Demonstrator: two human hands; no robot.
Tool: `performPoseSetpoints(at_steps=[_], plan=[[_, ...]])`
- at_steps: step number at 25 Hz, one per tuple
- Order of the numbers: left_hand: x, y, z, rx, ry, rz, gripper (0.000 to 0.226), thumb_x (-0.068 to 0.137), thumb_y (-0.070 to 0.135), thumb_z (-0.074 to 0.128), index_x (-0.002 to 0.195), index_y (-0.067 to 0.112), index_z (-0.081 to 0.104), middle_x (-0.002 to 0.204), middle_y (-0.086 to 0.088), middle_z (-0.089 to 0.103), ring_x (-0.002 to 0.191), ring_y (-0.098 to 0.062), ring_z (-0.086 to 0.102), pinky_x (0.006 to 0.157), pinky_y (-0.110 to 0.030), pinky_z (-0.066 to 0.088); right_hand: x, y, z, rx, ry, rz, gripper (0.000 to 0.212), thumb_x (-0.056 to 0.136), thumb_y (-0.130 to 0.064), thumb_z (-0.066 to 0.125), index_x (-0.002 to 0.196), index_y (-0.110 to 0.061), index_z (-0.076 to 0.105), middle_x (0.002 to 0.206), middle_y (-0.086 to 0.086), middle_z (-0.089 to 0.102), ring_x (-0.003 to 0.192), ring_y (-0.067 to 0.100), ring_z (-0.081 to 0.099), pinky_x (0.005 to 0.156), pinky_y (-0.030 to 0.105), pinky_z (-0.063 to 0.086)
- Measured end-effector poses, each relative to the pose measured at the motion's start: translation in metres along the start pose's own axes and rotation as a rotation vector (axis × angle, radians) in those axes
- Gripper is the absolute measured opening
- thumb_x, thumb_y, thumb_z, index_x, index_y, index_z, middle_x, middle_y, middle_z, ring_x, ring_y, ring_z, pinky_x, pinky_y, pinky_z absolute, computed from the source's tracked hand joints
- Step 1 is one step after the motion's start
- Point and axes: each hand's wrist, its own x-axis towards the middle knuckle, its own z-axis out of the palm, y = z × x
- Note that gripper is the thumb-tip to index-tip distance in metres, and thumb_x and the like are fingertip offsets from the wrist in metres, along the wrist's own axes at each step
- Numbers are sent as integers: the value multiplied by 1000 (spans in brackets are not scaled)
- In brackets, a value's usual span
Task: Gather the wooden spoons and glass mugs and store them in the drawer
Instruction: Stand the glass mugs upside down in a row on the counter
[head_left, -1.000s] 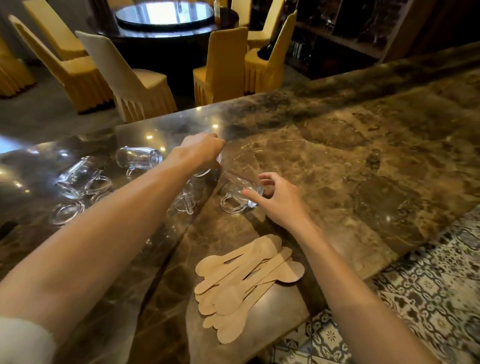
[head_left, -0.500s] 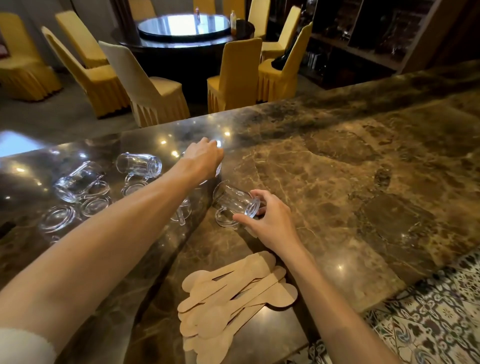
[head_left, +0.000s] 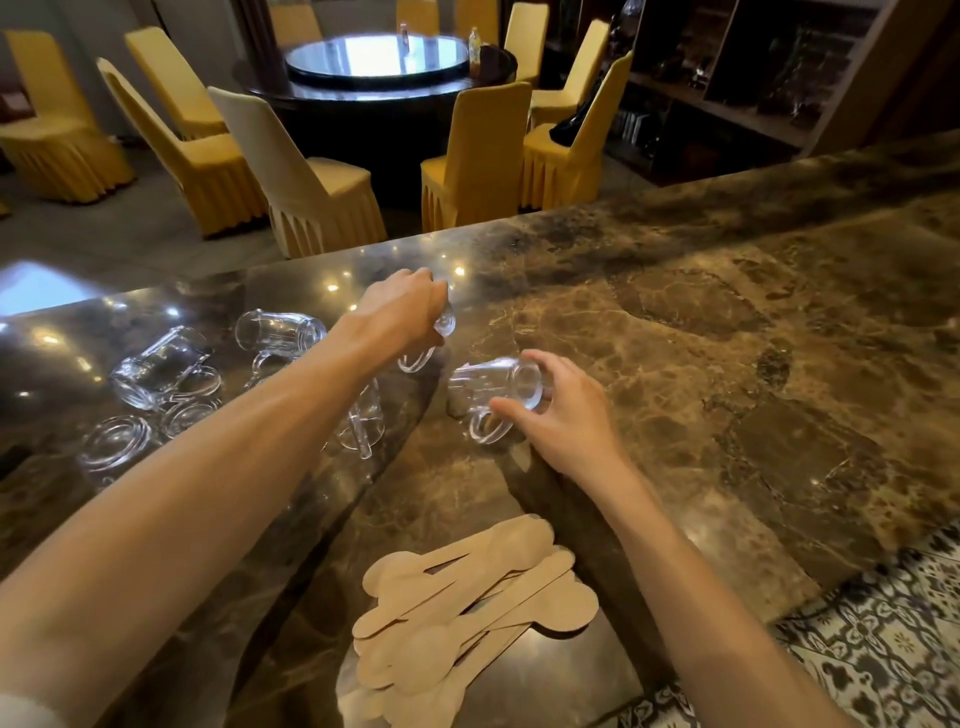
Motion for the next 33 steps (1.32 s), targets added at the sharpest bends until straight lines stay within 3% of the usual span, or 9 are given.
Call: performPoseSetpoints(at_steps=[3,7,13,17,21,33], plan=[[-5,-3,-12,-133,-15,-37,47,82,31,69,119,4,56,112,-14,60,96,-30,59,78,-38,49,16,-7,-18,-71,-13,-44,64,77,-36,73,132,-18,47,128,0,56,115,14,52,93,24,41],[-22,-2,-20,-272,-63,-53,56,83,41,64,127,8,50,123,-11,58,107,-26,55,86,-35,43,29,-16,-35,-160,-17,-89,66,77,-37,72,133,-17,45,130,3,55,118,19,52,100,39,44],[-56,4,-36,-482,-60,-30,61,81,45,64,131,13,48,127,-8,58,101,-21,60,84,-33,48,34,-22,-36,-239,-81,-104,70,78,-37,72,137,-16,39,137,3,51,125,22,48,102,40,40],[-72,7,-37,-457,-71,13,62,80,47,64,132,16,48,125,-5,58,98,-17,56,80,-27,43,31,-29,-28,-245,-130,-132,73,79,-35,72,139,-16,36,138,3,50,125,21,48,101,38,40],[-78,6,-32,-442,-60,23,59,81,47,64,129,17,49,123,-4,59,106,-19,55,80,-24,39,30,-36,-22,-248,-183,-152,76,79,-34,71,141,-15,32,138,5,50,126,22,47,101,36,39],[-76,-11,-16,-497,-126,-60,60,80,45,65,131,16,49,123,-5,59,108,-20,56,89,-33,46,44,-41,-1,-262,-256,-132,79,80,-35,71,143,-16,29,141,6,48,129,26,45,101,40,39]])
